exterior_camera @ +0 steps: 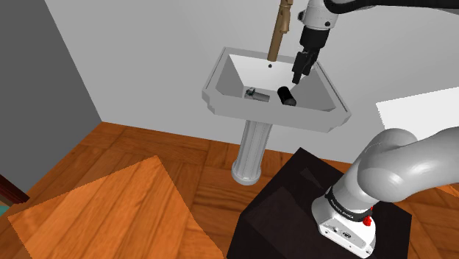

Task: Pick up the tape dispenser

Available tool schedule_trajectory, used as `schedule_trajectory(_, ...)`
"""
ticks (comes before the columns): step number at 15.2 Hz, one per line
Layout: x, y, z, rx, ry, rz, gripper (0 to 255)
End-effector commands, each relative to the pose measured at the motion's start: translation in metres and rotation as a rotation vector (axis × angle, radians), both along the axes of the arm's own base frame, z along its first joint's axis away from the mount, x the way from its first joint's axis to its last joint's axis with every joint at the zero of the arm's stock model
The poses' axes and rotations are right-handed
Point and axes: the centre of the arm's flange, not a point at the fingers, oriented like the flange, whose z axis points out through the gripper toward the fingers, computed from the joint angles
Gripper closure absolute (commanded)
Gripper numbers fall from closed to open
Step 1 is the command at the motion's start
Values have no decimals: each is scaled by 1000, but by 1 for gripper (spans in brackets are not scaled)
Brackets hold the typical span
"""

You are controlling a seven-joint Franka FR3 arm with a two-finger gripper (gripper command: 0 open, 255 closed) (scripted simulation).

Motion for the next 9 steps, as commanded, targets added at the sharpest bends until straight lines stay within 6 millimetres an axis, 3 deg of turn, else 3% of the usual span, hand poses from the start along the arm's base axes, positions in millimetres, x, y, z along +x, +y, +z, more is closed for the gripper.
schedule_trajectory(1,20,-17,-12,12,-1,-3,0)
schedule_trajectory(9,96,-81,-61,66,2,-13,0)
